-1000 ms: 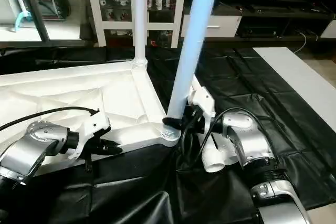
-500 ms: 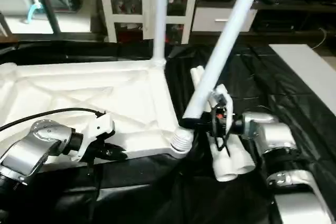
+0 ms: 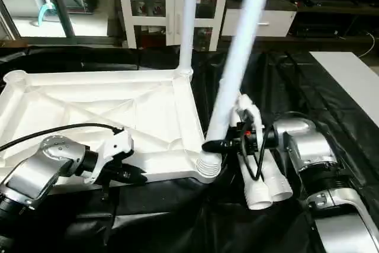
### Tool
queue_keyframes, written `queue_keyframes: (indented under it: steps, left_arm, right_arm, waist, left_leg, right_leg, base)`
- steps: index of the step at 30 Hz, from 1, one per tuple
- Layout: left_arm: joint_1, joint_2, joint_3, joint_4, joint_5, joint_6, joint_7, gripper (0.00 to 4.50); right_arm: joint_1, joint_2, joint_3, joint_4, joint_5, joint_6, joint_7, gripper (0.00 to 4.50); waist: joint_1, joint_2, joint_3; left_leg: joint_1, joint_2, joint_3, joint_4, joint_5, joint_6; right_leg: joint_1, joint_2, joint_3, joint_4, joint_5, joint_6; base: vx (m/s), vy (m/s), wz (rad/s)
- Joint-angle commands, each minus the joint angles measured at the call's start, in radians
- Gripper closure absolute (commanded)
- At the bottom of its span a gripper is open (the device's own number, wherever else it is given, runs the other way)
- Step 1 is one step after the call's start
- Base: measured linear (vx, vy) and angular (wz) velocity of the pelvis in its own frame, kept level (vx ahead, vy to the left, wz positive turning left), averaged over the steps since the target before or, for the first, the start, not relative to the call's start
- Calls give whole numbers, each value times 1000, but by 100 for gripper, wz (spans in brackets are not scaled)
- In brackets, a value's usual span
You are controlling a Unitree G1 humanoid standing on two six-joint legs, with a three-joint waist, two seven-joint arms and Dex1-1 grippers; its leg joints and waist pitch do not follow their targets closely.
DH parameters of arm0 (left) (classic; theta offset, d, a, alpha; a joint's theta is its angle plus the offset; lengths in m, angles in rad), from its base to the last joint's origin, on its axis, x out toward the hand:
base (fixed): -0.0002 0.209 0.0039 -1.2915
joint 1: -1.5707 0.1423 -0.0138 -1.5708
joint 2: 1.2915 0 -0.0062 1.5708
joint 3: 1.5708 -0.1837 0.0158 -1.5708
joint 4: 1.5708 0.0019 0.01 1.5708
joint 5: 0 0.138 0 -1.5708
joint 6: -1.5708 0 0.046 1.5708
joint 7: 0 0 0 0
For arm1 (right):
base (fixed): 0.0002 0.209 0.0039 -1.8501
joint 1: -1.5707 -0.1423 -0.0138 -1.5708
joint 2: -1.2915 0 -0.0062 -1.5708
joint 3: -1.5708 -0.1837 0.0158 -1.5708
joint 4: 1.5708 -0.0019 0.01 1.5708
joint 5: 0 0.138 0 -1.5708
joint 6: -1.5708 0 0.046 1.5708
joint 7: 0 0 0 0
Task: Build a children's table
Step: Insert table leg to table base
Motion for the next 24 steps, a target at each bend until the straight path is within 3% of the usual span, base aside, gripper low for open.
queue_keyframes:
  steps: [1,3,5,7,8,10,12,15,17,18,19,20,21,22,24]
  left_arm:
    - [-52,-1,77,-33,-55,-9,20,450]
    - [-52,0,76,-32,-54,-10,21,450]
    - [-53,-3,75,-30,-49,-11,29,450]
    - [-54,-5,74,-30,-47,-12,34,450]
    - [-54,-8,74,-30,-46,-12,38,450]
    - [-55,-16,77,-29,-41,-15,58,450]
    - [-55,-20,78,-29,-38,-17,70,450]
    - [-57,-33,87,-22,-29,-17,109,450]
    - [-58,-41,92,-19,-26,-16,129,450]
    - [-59,-48,96,-15,-23,-19,149,450]
    - [-59,-48,96,-15,-23,-19,149,450]
    - [-57,-61,104,-11,-29,-30,172,450]
    - [-57,-62,104,-11,-30,-31,173,450]
    - [-53,-71,110,-14,-43,-47,182,450]
    - [-53,-73,111,-15,-47,-52,186,450]
  right_arm:
    - [165,-26,263,139,-281,14,-39,266]
    - [174,-14,253,141,-281,-16,-72,266]
    - [187,19,220,158,-287,-95,-172,266]
    - [198,40,199,163,-284,-130,-226,266]
    - [204,52,186,166,-281,-151,-257,266]
    - [233,80,159,152,-261,-201,-306,266]
    - [244,88,150,145,-254,-218,-321,266]
    - [274,113,121,141,-239,-274,-369,266]
    - [288,126,105,142,-228,-294,-394,266]
    - [299,138,91,148,-218,-311,-415,266]
    - [299,138,91,148,-218,-311,-415,266]
    - [318,174,36,163,-162,-294,-457,266]
    - [320,177,32,164,-157,-291,-460,266]
    - [333,204,-14,168,-98,-243,-487,266]
    - [337,210,-24,166,-81,-226,-494,266]
  waist:
    - [-15,19,4]
    - [-19,17,3]
    - [-25,17,11]
    - [-36,16,19]
    - [-40,14,18]
    - [-47,14,19]
    - [-60,13,22]
    - [-76,15,21]
    - [-77,15,21]
    - [-80,14,20]
    - [-79,17,20]
    - [-78,17,20]
    - [-77,19,19]
    - [-80,17,21]
    - [-80,18,20]
  left_leg:
    - [20,33,-1,-74,-300,-13]
    - [17,32,-4,-75,-322,-20]
    - [16,31,-7,-79,-379,-27]
    - [26,28,-20,-83,-504,-52]
    - [32,29,-27,-84,-545,-58]
    - [31,28,-32,-86,-573,-59]
    - [25,25,-46,-92,-625,-67]
    - [29,24,-55,-93,-684,-64]
    - [37,24,-56,-93,-710,-62]
    - [30,24,-59,-97,-709,-63]
    - [30,24,-59,-98,-711,-64]
    - [34,25,-56,-98,-721,-65]
    - [38,26,-54,-97,-727,-66]
    - [32,24,-57,-101,-728,-66]
    - [33,25,-57,-102,-733,-66]
  right_leg:
    - [-7,-48,28,-81,-105,-241]
    - [-5,-49,28,-82,-128,-237]
    - [-11,-51,29,-89,-206,-223]
    - [-27,-55,31,-106,-401,-174]
    - [-32,-55,30,-113,-451,-154]
    - [-36,-54,30,-116,-478,-139]
    - [-34,-54,24,-121,-546,-99]
    - [-43,-54,19,-130,-587,-77]
    - [-51,-52,18,-136,-595,-71]
    - [-45,-51,17,-133,-578,-71]
    - [-45,-51,17,-133,-570,-71]
    - [-51,-50,18,-135,-559,-73]
    - [-55,-50,21,-137,-547,-77]
    - [-51,-48,19,-135,-541,-75]
    - [-52,-49,19,-135,-534,-74]
  base:
    - [0,0,0]
    - [0,0,0]
    - [0,0,0]
    - [0,0,0]
    - [0,0,0]
    - [0,0,0]
    - [0,0,0]
    - [0,0,0]
    - [0,0,0]
    - [0,0,0]
    - [0,0,0]
    - [0,0,0]
    - [0,0,0]
    - [0,0,0]
    - [0,0,0]
